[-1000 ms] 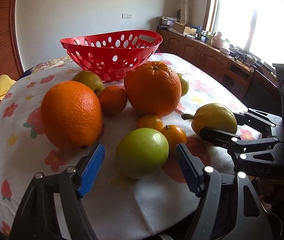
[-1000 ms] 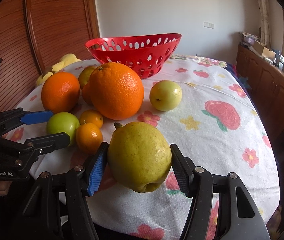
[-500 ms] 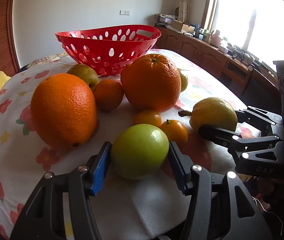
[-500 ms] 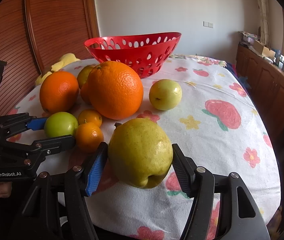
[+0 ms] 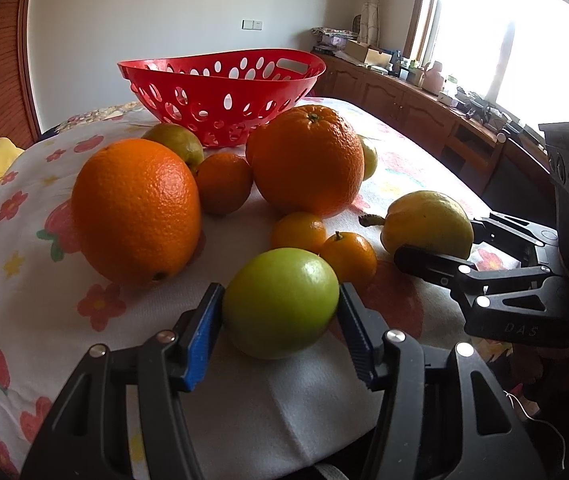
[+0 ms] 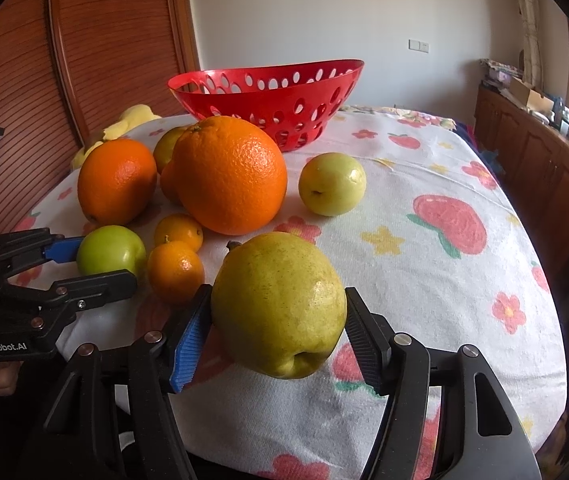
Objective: Organize fruits
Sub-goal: 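Lift the lime and pear and carry both toward the red basket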
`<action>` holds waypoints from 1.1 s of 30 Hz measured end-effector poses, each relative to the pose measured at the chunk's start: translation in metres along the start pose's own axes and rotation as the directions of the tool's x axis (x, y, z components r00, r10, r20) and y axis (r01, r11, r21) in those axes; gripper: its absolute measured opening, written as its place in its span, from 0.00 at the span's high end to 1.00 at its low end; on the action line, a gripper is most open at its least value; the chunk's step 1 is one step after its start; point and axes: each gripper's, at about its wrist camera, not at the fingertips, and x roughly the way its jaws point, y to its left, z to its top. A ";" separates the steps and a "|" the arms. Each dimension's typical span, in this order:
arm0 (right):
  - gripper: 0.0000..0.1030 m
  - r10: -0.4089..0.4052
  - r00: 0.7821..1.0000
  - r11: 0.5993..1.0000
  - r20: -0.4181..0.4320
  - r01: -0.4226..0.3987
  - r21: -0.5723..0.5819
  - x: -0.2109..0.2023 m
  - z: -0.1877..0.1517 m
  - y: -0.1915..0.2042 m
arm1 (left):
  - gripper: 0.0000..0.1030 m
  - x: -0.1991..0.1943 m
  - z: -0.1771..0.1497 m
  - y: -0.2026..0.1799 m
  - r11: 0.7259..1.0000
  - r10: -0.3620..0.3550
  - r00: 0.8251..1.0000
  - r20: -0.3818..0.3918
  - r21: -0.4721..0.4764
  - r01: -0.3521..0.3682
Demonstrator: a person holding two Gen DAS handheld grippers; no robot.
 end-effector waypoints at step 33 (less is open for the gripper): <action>0.39 0.010 0.985 0.996 0.172 0.005 -0.090 -0.053 0.077 -0.008 | 0.47 -0.070 0.067 0.008 0.997 -0.028 0.978 0.205 0.071 0.014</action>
